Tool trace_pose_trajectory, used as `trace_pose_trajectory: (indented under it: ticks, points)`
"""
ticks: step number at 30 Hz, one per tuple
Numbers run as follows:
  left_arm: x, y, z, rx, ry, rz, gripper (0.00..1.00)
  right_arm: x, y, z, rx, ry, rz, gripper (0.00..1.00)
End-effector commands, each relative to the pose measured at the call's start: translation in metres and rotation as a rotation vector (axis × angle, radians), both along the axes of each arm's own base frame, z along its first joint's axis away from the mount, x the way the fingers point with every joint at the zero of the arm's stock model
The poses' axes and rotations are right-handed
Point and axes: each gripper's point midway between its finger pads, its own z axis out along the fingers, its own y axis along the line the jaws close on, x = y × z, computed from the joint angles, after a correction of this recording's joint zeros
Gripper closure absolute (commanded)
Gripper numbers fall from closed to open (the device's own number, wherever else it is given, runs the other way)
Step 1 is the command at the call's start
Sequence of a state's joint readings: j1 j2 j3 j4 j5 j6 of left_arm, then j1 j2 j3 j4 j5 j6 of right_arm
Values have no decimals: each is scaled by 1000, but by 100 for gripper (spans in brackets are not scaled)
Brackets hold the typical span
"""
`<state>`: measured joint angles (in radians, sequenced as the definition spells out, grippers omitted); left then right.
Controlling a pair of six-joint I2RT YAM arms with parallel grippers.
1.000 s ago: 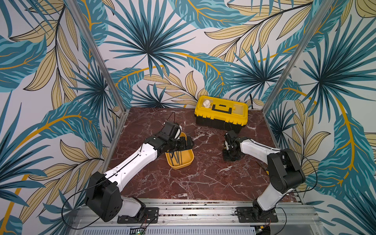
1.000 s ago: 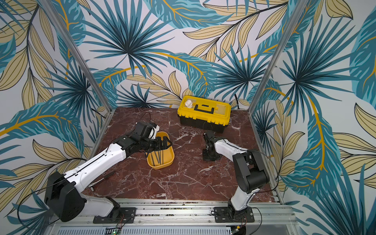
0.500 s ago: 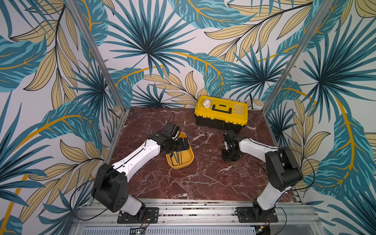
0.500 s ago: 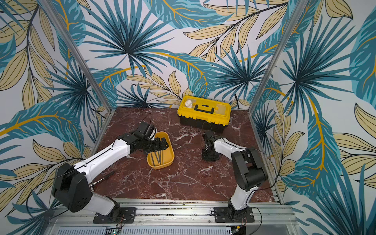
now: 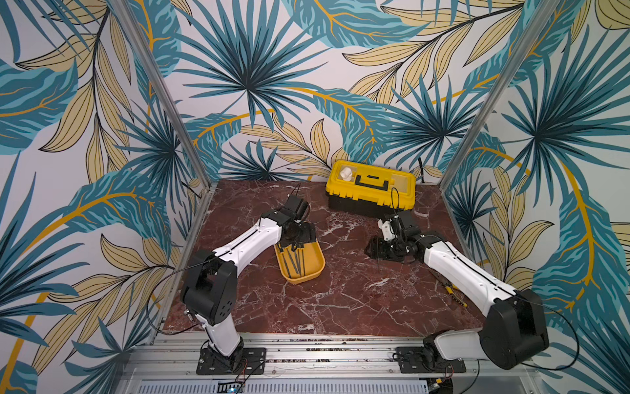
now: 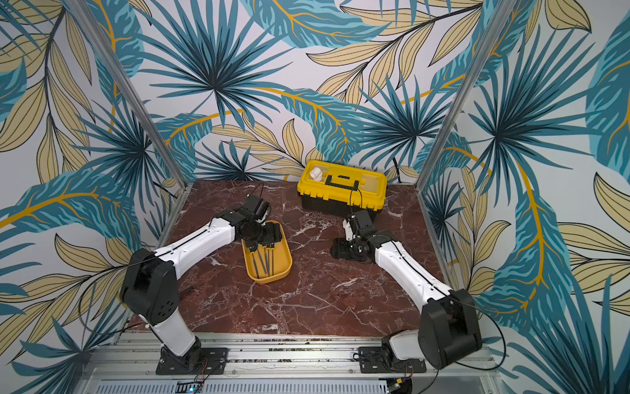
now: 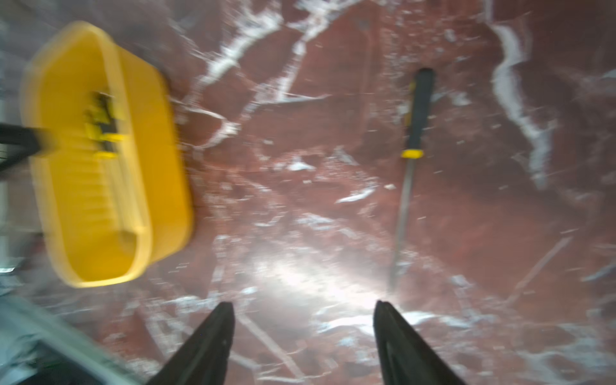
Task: Take the file tool out of the storage box
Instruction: Place the file tool at the center of the board, then pick up the file tool from the storage box.
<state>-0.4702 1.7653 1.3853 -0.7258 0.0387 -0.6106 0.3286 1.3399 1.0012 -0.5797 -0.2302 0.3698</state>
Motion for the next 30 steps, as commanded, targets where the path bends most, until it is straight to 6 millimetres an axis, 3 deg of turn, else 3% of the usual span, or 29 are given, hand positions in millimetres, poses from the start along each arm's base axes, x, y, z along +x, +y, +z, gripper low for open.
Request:
trace_pose_trajectory:
  ticks: [1, 4, 8, 13, 30]
  points:
    - [15, 7, 3, 54, -20, 34, 20, -14, 29, 17, 190, -21, 46, 15]
    - [21, 6, -6, 66, -10, 37, 28, -25, 42, 34, 280, -56, 82, 1]
    - [28, 3, -16, 87, 4, 33, 39, -36, 49, 49, 337, -83, 109, 1]
    - [37, 0, -24, 96, -1, 33, 55, -41, 51, 46, 340, -78, 117, 0]
    - [60, -4, -58, 138, 20, 50, 65, -43, 51, 38, 327, -74, 102, 0]
